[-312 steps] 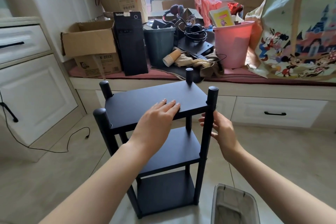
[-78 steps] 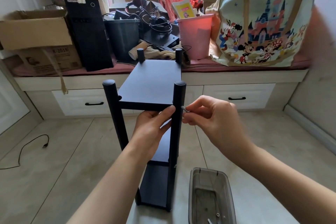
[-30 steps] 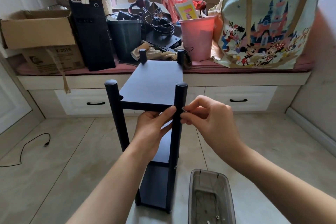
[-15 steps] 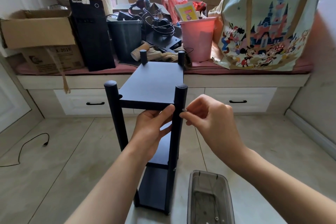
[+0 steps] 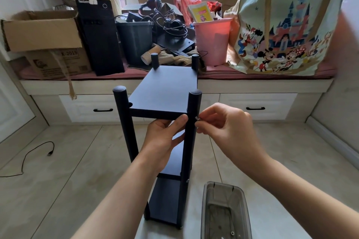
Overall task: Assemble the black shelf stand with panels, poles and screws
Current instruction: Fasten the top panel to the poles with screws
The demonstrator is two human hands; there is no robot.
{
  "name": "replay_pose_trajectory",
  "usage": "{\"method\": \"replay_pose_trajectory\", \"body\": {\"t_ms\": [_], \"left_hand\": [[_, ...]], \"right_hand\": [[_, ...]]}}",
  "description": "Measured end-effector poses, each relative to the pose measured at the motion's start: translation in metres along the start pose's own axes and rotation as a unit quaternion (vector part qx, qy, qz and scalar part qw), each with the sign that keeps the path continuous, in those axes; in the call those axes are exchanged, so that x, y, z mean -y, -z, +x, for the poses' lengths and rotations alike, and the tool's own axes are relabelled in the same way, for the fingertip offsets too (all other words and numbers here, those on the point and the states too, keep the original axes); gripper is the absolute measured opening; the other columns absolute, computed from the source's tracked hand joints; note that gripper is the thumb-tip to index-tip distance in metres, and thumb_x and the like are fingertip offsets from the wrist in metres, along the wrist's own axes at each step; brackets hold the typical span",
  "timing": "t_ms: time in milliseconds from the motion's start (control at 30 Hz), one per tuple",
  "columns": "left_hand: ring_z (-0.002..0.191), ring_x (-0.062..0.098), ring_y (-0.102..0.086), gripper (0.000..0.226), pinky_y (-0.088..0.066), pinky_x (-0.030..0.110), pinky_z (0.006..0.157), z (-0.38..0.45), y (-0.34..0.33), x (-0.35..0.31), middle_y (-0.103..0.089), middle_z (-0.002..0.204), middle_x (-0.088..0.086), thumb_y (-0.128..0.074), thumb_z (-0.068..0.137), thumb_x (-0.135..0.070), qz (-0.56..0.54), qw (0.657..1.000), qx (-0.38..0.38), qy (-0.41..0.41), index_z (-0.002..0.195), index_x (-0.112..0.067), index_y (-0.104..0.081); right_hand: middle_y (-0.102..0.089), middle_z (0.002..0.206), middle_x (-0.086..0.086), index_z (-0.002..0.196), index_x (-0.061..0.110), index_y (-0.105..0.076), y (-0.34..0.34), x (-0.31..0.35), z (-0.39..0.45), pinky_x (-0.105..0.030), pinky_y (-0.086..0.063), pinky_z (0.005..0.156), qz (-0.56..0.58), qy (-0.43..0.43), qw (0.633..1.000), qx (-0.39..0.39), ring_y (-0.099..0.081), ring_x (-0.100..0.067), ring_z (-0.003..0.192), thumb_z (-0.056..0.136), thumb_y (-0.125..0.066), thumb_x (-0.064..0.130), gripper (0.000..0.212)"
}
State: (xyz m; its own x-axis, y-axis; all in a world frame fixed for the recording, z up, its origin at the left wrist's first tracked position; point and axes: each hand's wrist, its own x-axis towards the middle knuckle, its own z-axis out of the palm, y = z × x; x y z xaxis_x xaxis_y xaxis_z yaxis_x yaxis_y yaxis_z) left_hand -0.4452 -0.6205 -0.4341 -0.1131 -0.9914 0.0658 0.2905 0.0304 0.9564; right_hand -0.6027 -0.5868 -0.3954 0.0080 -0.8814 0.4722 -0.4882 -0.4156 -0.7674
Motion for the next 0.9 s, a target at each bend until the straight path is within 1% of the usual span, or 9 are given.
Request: {"method": "replay_pose_trajectory", "body": {"t_ms": [167,267,533,700,800,900], "left_hand": [[0.105,0.023,-0.072,0.032,-0.054,0.042,0.095,-0.0011,0.0009,0.0001,-0.077,0.107,0.008,-0.067,0.077,-0.031,0.0,1.0,0.006,-0.01,0.103,-0.014,-0.074],[0.106,0.022,-0.072,0.034,-0.054,0.043,0.097,-0.001,0.0017,0.0,-0.077,0.108,0.008,-0.066,0.077,-0.031,0.008,1.0,0.009,-0.009,0.105,-0.013,-0.073],[0.109,0.022,-0.07,0.04,-0.054,0.045,0.098,-0.0019,0.0022,0.0004,-0.076,0.111,0.009,-0.065,0.078,-0.033,0.018,1.0,0.013,-0.011,0.11,-0.011,-0.072],[0.106,0.024,-0.072,0.039,-0.055,0.044,0.097,-0.002,0.0014,0.0013,-0.076,0.109,0.01,-0.067,0.077,-0.031,-0.003,1.0,0.008,-0.009,0.109,-0.01,-0.073],[0.105,0.023,-0.072,0.035,-0.055,0.043,0.096,-0.0016,0.0011,0.002,-0.076,0.106,0.01,-0.067,0.076,-0.03,-0.012,1.0,0.007,-0.008,0.105,-0.011,-0.073],[0.106,0.023,-0.072,0.036,-0.055,0.04,0.094,-0.0016,0.0021,0.002,-0.076,0.108,0.01,-0.067,0.076,-0.031,-0.014,1.0,0.014,-0.01,0.106,-0.011,-0.073]], "right_hand": [[-0.074,0.073,0.002,0.089,0.009,-0.071,0.0002,0.0008,-0.0008,-0.025,-0.06,0.072,0.02,-0.008,1.0,0.006,-0.072,-0.005,0.067,0.083,-0.077,0.007,0.008],[-0.074,0.072,0.001,0.088,0.008,-0.071,-0.0001,0.0011,-0.0007,-0.024,-0.059,0.07,0.04,-0.018,0.999,0.006,-0.072,-0.007,0.067,0.084,-0.076,0.007,0.006],[-0.074,0.071,0.001,0.085,0.011,-0.072,-0.0013,0.0007,-0.0019,-0.026,-0.059,0.068,0.05,-0.026,0.998,0.008,-0.072,-0.008,0.066,0.086,-0.075,0.01,0.004],[-0.074,0.072,0.0,0.088,0.01,-0.072,-0.001,-0.0004,-0.0001,-0.026,-0.059,0.069,0.055,-0.029,0.998,0.018,-0.073,-0.009,0.067,0.085,-0.074,0.004,0.007],[-0.075,0.073,0.0,0.088,0.01,-0.072,0.0007,-0.0001,-0.0001,-0.026,-0.06,0.069,0.079,-0.035,0.996,0.026,-0.074,-0.012,0.068,0.086,-0.072,0.001,0.009],[-0.075,0.073,-0.003,0.087,0.007,-0.072,0.0007,0.0013,0.0002,-0.028,-0.06,0.067,0.115,-0.06,0.991,0.03,-0.074,-0.017,0.067,0.088,-0.069,0.0,0.007]]}}
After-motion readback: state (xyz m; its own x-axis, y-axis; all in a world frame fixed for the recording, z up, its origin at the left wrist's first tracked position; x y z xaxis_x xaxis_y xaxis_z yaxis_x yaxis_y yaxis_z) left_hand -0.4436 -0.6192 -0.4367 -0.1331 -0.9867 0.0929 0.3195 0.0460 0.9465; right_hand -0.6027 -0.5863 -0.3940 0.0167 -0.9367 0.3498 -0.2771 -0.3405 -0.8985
